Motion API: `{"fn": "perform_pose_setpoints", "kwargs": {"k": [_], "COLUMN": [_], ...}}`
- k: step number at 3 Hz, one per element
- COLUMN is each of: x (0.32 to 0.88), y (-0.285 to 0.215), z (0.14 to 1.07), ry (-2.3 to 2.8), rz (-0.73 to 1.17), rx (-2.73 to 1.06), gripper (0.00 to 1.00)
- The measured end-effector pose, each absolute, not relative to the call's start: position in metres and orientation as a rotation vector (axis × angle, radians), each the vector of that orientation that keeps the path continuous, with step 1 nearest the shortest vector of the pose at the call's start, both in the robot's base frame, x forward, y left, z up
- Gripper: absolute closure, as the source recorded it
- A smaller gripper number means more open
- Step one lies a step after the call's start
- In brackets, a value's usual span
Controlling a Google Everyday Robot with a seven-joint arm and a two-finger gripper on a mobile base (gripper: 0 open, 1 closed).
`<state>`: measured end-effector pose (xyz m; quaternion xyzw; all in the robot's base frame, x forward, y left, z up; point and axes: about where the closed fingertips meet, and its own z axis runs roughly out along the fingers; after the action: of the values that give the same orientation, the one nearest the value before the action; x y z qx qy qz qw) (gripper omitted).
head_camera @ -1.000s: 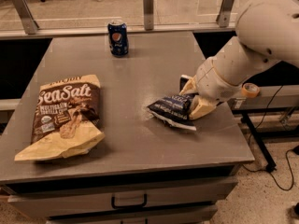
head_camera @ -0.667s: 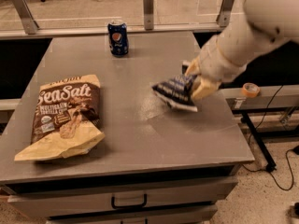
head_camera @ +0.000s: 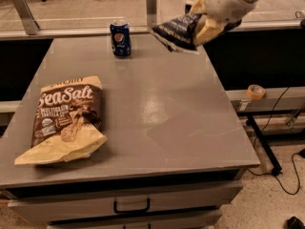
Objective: Move blue chip bag near pepsi can
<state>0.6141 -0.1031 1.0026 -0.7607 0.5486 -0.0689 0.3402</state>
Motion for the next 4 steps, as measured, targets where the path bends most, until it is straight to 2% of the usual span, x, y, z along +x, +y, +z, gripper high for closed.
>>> {"fn": "perform_pose_setpoints", "kwargs": {"k": [2, 4], "x": [0.714, 0.75], "y": [-0.063, -0.04], "z": [0.979, 0.934], "ry": [1.322, 1.335], "rz": [-0.015, 0.085], "rx": [-1.902, -1.898], "gripper": [1.0, 0.59]}}
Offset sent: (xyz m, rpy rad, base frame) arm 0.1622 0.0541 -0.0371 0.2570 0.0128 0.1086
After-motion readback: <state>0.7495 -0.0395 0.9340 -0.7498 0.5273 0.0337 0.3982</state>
